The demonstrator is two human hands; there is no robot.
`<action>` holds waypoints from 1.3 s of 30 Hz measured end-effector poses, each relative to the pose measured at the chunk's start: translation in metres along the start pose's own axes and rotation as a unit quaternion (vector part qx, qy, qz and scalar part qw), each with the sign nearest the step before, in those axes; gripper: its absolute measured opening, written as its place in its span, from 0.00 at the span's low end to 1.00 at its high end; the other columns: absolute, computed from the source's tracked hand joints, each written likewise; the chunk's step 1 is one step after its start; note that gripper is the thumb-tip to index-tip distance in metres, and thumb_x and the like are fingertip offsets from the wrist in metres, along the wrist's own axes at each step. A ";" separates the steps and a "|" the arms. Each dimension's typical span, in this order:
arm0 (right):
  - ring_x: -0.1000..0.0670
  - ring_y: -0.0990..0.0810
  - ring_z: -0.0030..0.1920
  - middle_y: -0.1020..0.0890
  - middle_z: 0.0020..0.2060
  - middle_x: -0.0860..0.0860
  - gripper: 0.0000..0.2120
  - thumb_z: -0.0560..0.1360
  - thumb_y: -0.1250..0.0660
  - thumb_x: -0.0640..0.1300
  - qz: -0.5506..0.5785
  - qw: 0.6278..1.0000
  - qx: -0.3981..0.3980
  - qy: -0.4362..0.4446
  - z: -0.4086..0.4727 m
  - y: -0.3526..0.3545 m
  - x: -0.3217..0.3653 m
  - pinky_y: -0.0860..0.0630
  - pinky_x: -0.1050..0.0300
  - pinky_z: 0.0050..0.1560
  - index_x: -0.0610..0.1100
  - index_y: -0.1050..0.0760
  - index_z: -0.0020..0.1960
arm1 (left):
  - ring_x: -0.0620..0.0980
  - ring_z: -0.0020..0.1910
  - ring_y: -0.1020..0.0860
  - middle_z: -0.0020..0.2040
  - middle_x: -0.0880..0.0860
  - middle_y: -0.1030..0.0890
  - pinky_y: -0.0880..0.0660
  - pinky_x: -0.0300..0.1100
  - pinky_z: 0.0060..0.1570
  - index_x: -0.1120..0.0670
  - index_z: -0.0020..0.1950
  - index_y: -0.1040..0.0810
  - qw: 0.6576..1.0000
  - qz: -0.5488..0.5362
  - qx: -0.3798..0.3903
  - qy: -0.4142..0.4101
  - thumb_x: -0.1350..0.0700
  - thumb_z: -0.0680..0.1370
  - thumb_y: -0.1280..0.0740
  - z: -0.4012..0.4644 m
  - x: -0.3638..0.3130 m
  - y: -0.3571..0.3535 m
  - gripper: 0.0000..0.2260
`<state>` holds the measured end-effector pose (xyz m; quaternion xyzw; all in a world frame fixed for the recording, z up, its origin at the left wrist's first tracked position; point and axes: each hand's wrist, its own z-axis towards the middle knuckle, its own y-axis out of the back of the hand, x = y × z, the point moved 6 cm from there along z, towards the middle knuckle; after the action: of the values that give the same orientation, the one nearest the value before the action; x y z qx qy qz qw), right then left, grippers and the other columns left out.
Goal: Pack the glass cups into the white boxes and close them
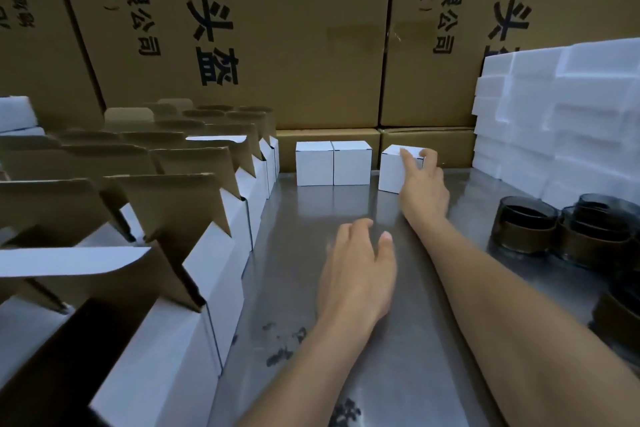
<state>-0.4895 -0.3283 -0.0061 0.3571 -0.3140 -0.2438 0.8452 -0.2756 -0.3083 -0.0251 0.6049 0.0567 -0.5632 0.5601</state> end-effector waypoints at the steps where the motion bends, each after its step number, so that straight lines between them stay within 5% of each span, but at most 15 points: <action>1: 0.40 0.31 0.60 0.43 0.72 0.45 0.32 0.75 0.39 0.33 0.000 1.000 0.004 0.003 0.002 -0.001 0.000 0.35 0.50 0.44 0.49 0.44 0.75 | 0.48 0.70 0.35 0.72 0.44 0.35 0.34 0.46 0.66 0.48 0.73 0.36 1.000 0.000 0.001 0.001 0.45 0.82 0.47 0.000 0.000 0.000 0.20; 4: 0.40 0.32 0.65 0.49 0.77 0.47 0.32 0.75 0.40 0.33 0.017 1.000 0.022 0.008 0.004 -0.006 0.002 0.32 0.49 0.47 0.48 0.47 0.75 | 0.47 0.70 0.35 0.72 0.44 0.35 0.34 0.46 0.66 0.47 0.72 0.36 1.000 -0.001 0.002 0.004 0.44 0.82 0.47 -0.001 0.000 0.000 0.20; 8: 0.42 0.46 0.75 0.54 0.78 0.49 0.30 0.76 0.42 0.35 0.005 0.999 0.030 -0.010 0.005 -0.009 -0.002 0.31 0.46 0.61 0.48 0.46 0.75 | 0.47 0.70 0.34 0.71 0.43 0.35 0.35 0.45 0.65 0.47 0.72 0.36 1.000 -0.003 0.003 0.007 0.43 0.81 0.47 -0.002 -0.001 -0.001 0.20; 18: 0.39 0.36 0.69 0.47 0.76 0.46 0.29 0.78 0.41 0.40 0.080 0.992 0.080 -0.059 0.014 -0.017 -0.012 0.32 0.43 0.61 0.49 0.48 0.76 | 0.46 0.69 0.33 0.71 0.44 0.35 0.35 0.44 0.62 0.46 0.72 0.36 1.000 -0.012 0.010 0.017 0.43 0.81 0.47 -0.002 0.000 0.000 0.20; 24: 0.36 0.43 0.73 0.58 0.77 0.42 0.30 0.79 0.40 0.47 0.060 0.996 0.066 -0.017 0.021 -0.017 0.002 0.33 0.40 0.63 0.59 0.50 0.77 | 0.46 0.67 0.33 0.69 0.44 0.33 0.33 0.45 0.62 0.44 0.71 0.36 1.000 -0.013 0.010 0.010 0.43 0.81 0.47 -0.002 0.000 -0.001 0.19; 28: 0.35 0.38 0.70 0.63 0.76 0.42 0.30 0.78 0.39 0.51 0.029 0.995 0.096 0.009 0.022 -0.025 0.005 0.31 0.42 0.61 0.61 0.49 0.76 | 0.46 0.67 0.33 0.69 0.43 0.33 0.33 0.47 0.63 0.42 0.71 0.36 1.000 -0.019 0.014 0.012 0.43 0.81 0.47 -0.003 0.001 -0.002 0.18; 35: 0.32 0.32 0.65 0.57 0.77 0.42 0.32 0.76 0.37 0.47 0.091 0.992 0.080 -0.038 0.026 -0.023 -0.005 0.32 0.42 0.60 0.57 0.48 0.75 | 0.49 0.66 0.32 0.69 0.43 0.34 0.32 0.48 0.62 0.41 0.71 0.37 0.999 -0.020 0.022 0.019 0.41 0.81 0.48 -0.003 0.001 -0.002 0.19; 39: 0.36 0.34 0.68 0.40 0.74 0.41 0.38 0.76 0.37 0.47 0.226 0.960 0.096 -0.131 0.034 -0.027 -0.026 0.35 0.44 0.65 0.50 0.56 0.77 | 0.47 0.67 0.32 0.69 0.43 0.34 0.32 0.47 0.62 0.41 0.71 0.37 0.999 -0.020 0.027 0.017 0.41 0.81 0.48 -0.004 0.000 -0.003 0.18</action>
<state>-0.5365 -0.3445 -0.0171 0.3209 -0.5162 -0.0594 0.7919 -0.2750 -0.3043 -0.0277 0.6277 0.0628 -0.5652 0.5316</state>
